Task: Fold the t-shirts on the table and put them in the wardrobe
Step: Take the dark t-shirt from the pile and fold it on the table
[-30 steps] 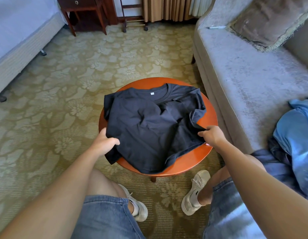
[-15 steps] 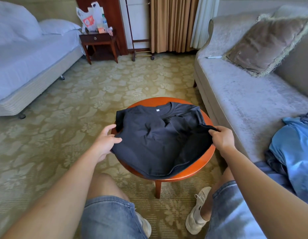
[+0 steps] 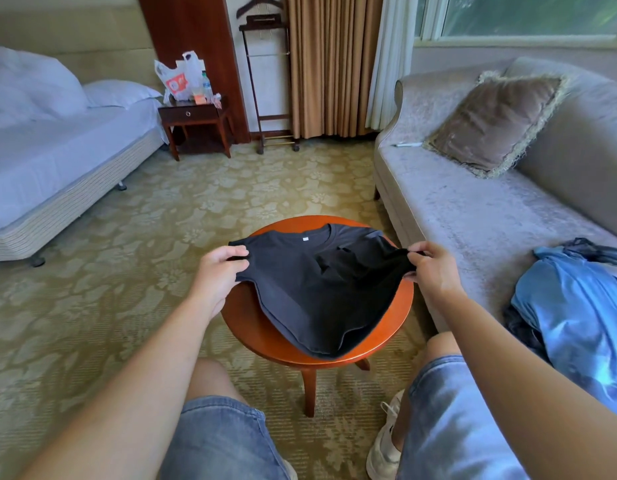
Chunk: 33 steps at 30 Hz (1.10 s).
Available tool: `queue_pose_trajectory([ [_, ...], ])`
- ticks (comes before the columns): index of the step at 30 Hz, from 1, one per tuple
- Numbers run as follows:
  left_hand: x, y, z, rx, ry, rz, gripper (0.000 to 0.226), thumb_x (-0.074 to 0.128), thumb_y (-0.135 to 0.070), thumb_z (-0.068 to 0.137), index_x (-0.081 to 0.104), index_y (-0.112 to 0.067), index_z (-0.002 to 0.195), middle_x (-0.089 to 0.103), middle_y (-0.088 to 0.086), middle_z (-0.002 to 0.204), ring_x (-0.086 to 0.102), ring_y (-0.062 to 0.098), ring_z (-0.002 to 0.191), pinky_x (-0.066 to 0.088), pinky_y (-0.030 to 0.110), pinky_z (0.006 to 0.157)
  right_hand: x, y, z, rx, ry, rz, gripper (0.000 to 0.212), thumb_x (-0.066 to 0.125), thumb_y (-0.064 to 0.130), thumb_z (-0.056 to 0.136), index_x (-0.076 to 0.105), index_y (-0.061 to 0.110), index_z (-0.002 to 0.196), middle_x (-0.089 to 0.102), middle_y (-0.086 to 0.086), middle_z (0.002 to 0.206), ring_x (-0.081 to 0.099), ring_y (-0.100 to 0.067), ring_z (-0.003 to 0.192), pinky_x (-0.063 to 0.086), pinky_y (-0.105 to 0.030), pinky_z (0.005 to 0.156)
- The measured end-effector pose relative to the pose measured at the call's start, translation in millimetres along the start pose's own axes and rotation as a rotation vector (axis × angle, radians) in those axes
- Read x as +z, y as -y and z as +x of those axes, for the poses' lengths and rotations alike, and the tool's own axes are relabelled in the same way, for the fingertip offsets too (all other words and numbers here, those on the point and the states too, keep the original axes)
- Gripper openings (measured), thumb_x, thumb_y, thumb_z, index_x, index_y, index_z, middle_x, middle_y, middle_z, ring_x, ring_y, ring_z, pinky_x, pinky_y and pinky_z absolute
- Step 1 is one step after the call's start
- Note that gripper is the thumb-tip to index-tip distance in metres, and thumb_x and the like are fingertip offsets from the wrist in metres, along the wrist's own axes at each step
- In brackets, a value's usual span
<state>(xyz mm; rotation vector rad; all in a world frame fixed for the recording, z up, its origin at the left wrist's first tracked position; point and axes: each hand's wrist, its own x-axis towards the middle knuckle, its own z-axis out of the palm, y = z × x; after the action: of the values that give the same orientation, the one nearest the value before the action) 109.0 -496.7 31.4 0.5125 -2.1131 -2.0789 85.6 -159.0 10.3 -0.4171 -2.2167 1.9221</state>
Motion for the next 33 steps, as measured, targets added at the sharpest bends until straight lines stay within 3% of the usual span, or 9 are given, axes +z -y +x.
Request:
queue_pose_trajectory([
  [4,4.3,-6.0,3.4,0.007,0.02,-0.084,0.024,0.059,0.012,0.086,0.07,-0.009,0.089,0.069,0.009,0.104,0.064,0.025,0.103,0.05,0.038,0.098,0.0,3.0,1.5,0.051,0.124,0.101,0.031,0.046,-0.014,0.088,0.064,0.008,0.101,0.063,-0.01,0.09,0.065,-0.01,0.061,0.052,-0.018,0.056],
  [8,10.7,-5.1,7.7,0.01,0.083,-0.064,0.041,0.051,0.02,0.084,0.066,-0.006,0.111,0.062,0.009,0.12,0.057,0.018,0.116,0.043,0.028,0.1,8.7,1.4,10.3,0.077,0.156,0.201,0.043,0.057,-0.021,0.08,0.064,0.009,0.11,0.066,-0.006,0.096,0.066,-0.014,0.077,0.052,-0.021,0.065],
  [12,15.6,1.9,16.1,0.023,0.061,-0.025,0.045,0.052,0.022,0.082,0.067,-0.008,0.113,0.062,0.009,0.121,0.056,0.018,0.117,0.044,0.028,0.099,15.6,-5.5,21.1,0.046,0.13,0.185,0.028,0.059,-0.011,0.085,0.069,0.01,0.101,0.069,-0.01,0.091,0.066,-0.016,0.075,0.054,-0.03,0.08],
  [17,14.3,13.2,28.0,0.073,0.002,0.133,0.029,0.067,0.0,0.087,0.071,-0.02,0.108,0.07,0.001,0.107,0.067,0.013,0.101,0.049,0.032,0.099,26.4,-9.4,28.4,-0.038,0.087,0.063,0.019,0.057,0.005,0.094,0.07,0.013,0.083,0.059,-0.003,0.069,0.052,-0.008,0.059,0.044,-0.022,0.064],
  [22,8.9,12.1,36.5,0.176,-0.023,0.39,0.013,0.062,-0.009,0.093,0.071,-0.016,0.1,0.07,0.002,0.093,0.066,0.011,0.077,0.055,0.026,0.079,40.1,-11.3,41.1,-0.167,0.057,-0.157,0.028,0.058,0.01,0.093,0.06,-0.005,0.07,0.051,-0.006,0.07,0.047,-0.015,0.074,0.032,-0.028,0.065],
  [25,0.8,9.3,37.5,0.22,-0.075,0.549,0.012,0.057,-0.014,0.096,0.069,-0.017,0.1,0.066,-0.005,0.094,0.061,0.014,0.087,0.046,0.024,0.076,44.9,-6.3,38.7,-0.145,0.066,-0.149,0.024,0.056,0.016,0.096,0.066,0.006,0.077,0.06,0.002,0.074,0.053,-0.008,0.074,0.04,-0.027,0.069],
  [28,-7.7,6.5,32.8,0.224,-0.133,0.598,0.014,0.051,-0.016,0.099,0.065,-0.015,0.104,0.062,-0.006,0.098,0.056,0.013,0.092,0.039,0.02,0.07,44.8,-1.2,33.1,-0.154,0.053,-0.179,0.033,0.052,0.017,0.099,0.055,0.014,0.066,0.048,0.006,0.06,0.042,-0.007,0.06,0.034,-0.025,0.057],
  [30,-11.7,4.5,27.1,0.213,-0.139,0.594,0.014,0.048,-0.017,0.101,0.061,-0.015,0.106,0.061,-0.003,0.102,0.055,0.015,0.095,0.037,0.024,0.076,41.6,2.2,30.1,-0.172,0.033,-0.213,0.037,0.049,0.018,0.099,0.043,0.014,0.062,0.038,0.002,0.058,0.035,-0.014,0.058,0.029,-0.029,0.054],
  [33,-18.7,1.5,16.4,0.224,-0.149,0.601,0.011,0.046,-0.016,0.102,0.057,-0.016,0.102,0.06,-0.001,0.102,0.054,0.017,0.095,0.036,0.027,0.079,33.1,11.0,22.4,-0.184,0.0,-0.241,0.034,0.047,0.02,0.099,0.042,0.003,0.07,0.037,-0.004,0.062,0.036,-0.019,0.059,0.029,-0.03,0.054],
])
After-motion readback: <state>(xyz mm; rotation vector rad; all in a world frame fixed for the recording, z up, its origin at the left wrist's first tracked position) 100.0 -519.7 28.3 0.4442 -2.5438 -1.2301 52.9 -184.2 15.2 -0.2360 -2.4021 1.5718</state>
